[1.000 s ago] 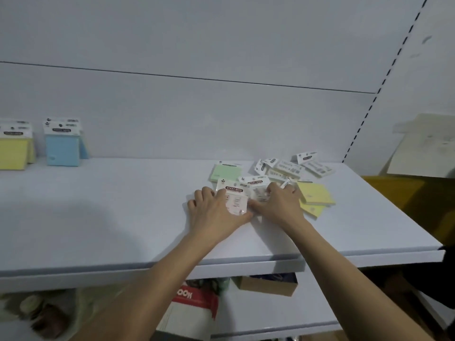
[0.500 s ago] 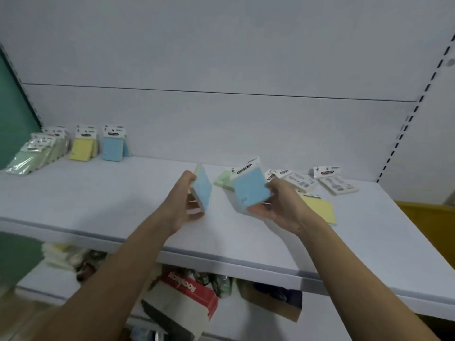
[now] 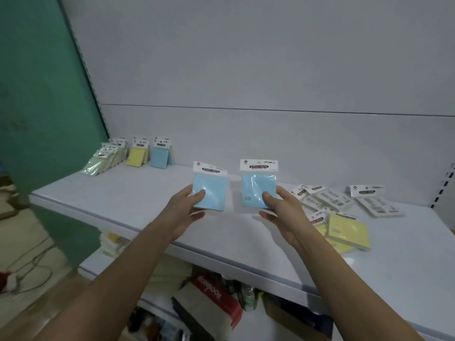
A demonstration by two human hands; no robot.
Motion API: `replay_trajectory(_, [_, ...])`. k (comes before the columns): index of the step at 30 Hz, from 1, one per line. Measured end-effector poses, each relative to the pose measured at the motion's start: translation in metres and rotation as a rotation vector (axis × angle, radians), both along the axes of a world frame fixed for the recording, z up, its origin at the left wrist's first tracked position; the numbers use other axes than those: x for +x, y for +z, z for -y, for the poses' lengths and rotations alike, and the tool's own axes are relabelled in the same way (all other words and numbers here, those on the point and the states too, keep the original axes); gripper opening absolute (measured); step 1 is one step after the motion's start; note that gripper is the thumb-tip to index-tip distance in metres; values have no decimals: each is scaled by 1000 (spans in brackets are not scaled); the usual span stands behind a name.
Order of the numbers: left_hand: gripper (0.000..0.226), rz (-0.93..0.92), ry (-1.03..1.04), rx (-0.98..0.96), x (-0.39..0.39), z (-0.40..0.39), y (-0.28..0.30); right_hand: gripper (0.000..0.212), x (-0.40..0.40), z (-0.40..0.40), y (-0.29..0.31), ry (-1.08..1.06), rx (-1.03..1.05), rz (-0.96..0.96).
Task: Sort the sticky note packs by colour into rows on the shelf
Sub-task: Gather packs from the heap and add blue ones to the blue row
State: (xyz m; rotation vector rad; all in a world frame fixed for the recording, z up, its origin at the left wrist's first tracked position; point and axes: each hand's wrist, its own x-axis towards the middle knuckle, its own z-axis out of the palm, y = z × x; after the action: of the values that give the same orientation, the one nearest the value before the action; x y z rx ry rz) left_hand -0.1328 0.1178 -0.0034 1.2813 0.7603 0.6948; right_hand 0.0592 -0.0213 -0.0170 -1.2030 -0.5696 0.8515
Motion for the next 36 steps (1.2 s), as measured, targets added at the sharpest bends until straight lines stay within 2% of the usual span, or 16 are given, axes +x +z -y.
replay_trajectory(7, [37,47,219,11,-85,-46,10,29,-50,-48,10,55,-14,66])
replay_trajectory(12, [43,-17,355,22,-164,-79,1,21,-118,-94,8,132,-25,67])
replay_trajectory(15, [51,-71,360,28,-212,-101,-2,17,-169,-123,12,139,-26,170])
replay_trajectory(17, [48,-83,335,29,-242,-117,0,16,-201,-142,18,134,-12,231])
replay_trajectory(20, [39,-80,302,31,-279,-136,7,18,-237,-165,24,132,9,225])
replay_trajectory(24, [40,-77,285,49,-316,-168,13,23,-269,-193,25,101,-2,209])
replay_trajectory(29, [35,-49,241,78,-319,-204,25,24,-271,-216,30,41,-17,241])
replay_trajectory(36, [38,-78,188,148,-268,-281,24,23,-221,-261,29,-139,-37,258])
